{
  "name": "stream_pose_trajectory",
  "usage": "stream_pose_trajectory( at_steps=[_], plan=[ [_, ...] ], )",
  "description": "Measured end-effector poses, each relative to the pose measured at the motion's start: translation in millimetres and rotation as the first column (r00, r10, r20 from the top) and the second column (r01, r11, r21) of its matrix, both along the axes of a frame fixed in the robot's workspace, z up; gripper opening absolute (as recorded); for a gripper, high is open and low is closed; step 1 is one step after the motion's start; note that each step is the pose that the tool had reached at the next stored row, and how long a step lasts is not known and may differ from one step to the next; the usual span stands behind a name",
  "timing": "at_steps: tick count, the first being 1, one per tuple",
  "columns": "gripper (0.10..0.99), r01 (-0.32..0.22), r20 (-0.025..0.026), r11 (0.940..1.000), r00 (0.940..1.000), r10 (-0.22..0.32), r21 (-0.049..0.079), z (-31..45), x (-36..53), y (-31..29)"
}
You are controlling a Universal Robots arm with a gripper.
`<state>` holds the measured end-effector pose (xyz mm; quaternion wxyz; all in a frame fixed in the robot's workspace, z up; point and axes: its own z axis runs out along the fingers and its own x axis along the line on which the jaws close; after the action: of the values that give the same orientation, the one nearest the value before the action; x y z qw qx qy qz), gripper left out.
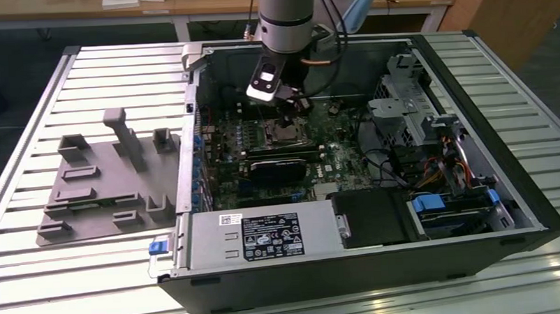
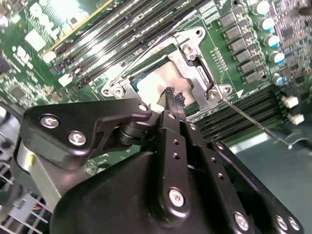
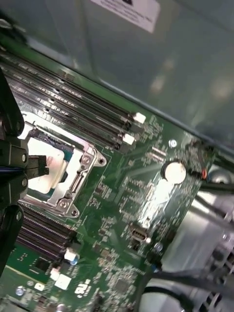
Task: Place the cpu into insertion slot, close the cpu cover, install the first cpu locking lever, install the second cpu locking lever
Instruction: 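Close the cpu cover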
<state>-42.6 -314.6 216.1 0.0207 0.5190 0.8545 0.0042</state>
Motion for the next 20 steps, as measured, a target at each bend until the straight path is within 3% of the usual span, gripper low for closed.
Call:
stream_pose_trajectory(
  at_steps=[5, 10, 14, 20],
  plan=[
    [0.102, -0.090, -0.0001, 0.9959, 0.9959, 0.090, 0.000, -0.3, 0.0, 0.0],
    [0.102, -0.180, 0.0000, 0.9836, 0.9836, 0.180, 0.000, -0.5, 0.0, 0.0],
    [0.102, -0.251, -0.0001, 0.9679, 0.9679, 0.251, 0.000, -0.7, 0.0, 0.0],
    [0.102, -0.356, 0.0000, 0.9345, 0.9345, 0.356, 0.000, -1.1, 0.0, 0.0]
  ],
)
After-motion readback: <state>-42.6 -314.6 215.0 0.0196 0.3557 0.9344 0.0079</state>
